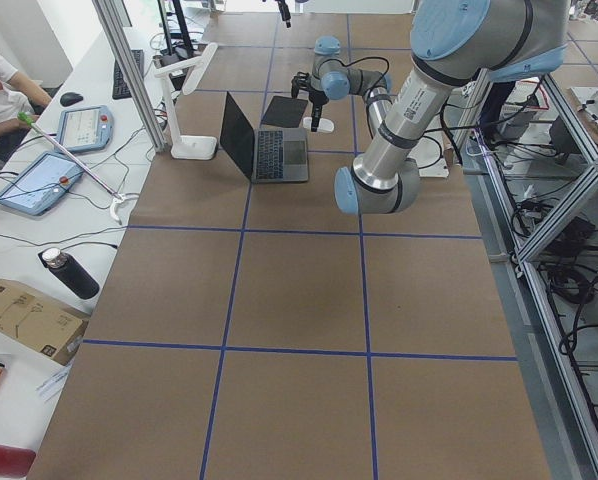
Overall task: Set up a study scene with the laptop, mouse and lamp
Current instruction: 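Move the white mouse with the left gripper across toward the mouse pad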
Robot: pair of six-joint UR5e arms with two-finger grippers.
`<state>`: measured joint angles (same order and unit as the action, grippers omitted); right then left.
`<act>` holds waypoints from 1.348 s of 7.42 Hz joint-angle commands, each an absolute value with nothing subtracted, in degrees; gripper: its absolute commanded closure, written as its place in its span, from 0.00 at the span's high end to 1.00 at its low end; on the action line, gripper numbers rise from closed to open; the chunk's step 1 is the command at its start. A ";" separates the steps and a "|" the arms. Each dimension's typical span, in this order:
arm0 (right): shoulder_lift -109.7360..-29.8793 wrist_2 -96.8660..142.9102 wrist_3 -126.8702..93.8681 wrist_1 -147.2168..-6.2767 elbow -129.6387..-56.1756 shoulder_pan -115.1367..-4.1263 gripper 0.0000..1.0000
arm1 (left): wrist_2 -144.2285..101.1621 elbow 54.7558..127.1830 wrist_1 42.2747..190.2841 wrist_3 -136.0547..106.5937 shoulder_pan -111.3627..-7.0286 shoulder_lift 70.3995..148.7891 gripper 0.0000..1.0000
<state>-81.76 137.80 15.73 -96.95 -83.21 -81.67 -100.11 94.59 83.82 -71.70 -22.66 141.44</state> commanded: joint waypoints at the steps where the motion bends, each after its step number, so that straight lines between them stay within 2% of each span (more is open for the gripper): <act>1: -81.56 137.72 15.73 -96.94 -82.88 -81.30 1.00 | -100.11 85.82 83.67 -71.46 -23.72 149.30 0.00; 5: -80.60 137.73 15.38 -96.94 -81.48 -80.34 1.00 | -100.37 73.58 85.51 -64.96 -26.10 157.84 0.00; 7: -77.54 137.64 15.47 -96.94 -77.89 -80.07 1.00 | -100.37 63.42 90.24 -64.86 -26.63 163.36 0.00; 10: -76.55 137.64 15.38 -96.94 -76.99 -79.98 1.00 | -100.28 57.24 91.05 -62.23 -26.63 166.89 0.00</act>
<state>-76.87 137.64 15.45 -96.94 -77.20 -80.03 -100.35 60.27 90.60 -63.33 -26.59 165.13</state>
